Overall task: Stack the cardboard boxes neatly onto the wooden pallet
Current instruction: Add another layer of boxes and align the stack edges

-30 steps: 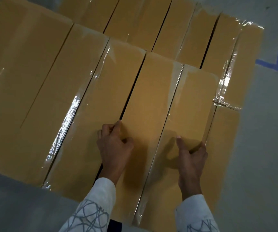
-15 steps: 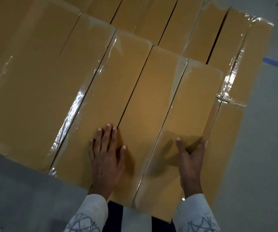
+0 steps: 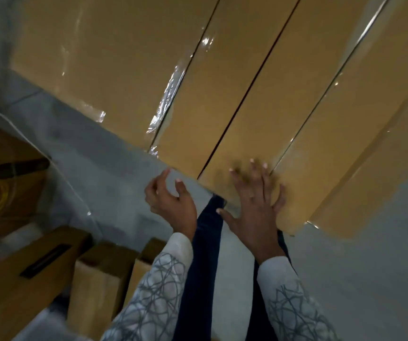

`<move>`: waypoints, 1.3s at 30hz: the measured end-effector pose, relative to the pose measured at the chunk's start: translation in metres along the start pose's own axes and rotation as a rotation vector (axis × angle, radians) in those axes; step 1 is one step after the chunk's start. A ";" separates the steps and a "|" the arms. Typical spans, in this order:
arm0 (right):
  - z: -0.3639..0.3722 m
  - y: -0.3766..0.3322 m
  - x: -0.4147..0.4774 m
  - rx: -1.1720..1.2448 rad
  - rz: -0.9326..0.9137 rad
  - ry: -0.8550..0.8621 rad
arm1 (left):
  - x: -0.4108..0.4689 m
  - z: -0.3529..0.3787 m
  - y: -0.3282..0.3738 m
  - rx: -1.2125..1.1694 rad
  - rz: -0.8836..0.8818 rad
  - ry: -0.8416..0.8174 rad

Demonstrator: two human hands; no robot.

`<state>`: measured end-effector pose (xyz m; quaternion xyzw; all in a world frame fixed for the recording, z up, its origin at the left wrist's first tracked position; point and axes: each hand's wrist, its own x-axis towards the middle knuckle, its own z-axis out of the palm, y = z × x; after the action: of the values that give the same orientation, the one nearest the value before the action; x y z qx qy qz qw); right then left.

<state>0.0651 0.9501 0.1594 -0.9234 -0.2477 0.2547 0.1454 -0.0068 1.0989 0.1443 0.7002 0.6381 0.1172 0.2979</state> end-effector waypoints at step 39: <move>-0.061 0.068 0.096 0.205 0.596 0.473 | 0.011 0.102 0.156 0.260 0.622 -0.449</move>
<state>0.1960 0.9353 0.1447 -0.9687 0.0983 0.0893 0.2098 0.1796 1.0813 0.1492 0.8999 0.3245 -0.0360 0.2892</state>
